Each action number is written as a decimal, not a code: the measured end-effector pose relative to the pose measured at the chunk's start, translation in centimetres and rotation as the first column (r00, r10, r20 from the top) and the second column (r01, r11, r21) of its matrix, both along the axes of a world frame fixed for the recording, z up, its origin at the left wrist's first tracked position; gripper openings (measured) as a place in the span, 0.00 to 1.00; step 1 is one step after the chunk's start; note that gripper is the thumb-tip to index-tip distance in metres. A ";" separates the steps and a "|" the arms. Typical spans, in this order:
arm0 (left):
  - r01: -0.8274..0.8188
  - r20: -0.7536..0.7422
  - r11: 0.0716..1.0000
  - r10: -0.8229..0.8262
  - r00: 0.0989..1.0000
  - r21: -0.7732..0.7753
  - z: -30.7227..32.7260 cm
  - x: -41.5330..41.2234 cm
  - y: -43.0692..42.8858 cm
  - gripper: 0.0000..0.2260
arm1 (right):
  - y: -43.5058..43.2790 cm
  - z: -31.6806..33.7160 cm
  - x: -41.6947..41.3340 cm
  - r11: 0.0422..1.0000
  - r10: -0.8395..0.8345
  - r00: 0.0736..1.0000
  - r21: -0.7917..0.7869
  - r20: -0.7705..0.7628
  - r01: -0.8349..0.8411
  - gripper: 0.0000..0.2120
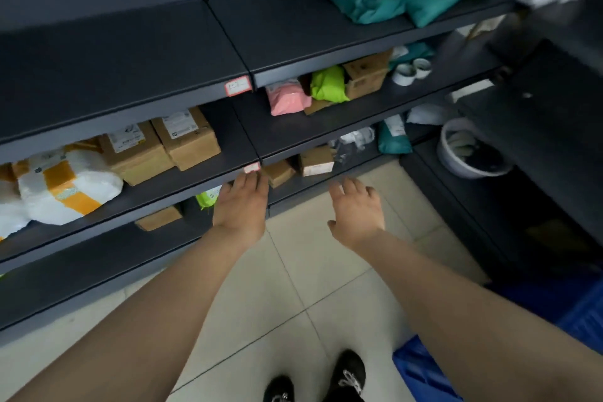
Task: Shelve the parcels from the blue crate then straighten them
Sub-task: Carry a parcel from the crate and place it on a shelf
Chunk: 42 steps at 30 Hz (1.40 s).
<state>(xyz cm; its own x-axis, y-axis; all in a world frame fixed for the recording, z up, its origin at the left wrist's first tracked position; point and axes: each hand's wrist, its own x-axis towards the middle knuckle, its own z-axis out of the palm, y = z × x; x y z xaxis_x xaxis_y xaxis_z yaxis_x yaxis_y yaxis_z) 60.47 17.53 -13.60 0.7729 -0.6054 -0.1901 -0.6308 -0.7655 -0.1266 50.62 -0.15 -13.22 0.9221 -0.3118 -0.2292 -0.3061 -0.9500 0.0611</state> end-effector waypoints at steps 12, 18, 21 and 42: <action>0.377 0.014 0.924 -0.377 0.926 -0.069 9.4 -20.0 -11.4 0.35 | -6.5 10.2 -25.2 0.930 -0.365 0.924 0.007 0.112 0.366 0.27; 0.521 0.033 0.843 -0.522 0.852 -0.130 12.6 -32.4 -16.5 0.37 | -8.6 13.0 -39.3 0.848 -0.516 0.844 -0.057 0.143 0.528 0.33; 0.575 0.047 0.800 -0.576 0.816 -0.172 13.7 -38.7 -19.2 0.36 | -9.5 14.3 -46.6 0.804 -0.577 0.801 -0.060 0.162 0.591 0.30; 0.877 -0.078 0.447 -0.895 0.440 -0.178 11.4 -69.6 -41.3 0.33 | -21.5 12.3 -78.5 0.339 -0.940 0.337 0.024 0.050 0.941 0.28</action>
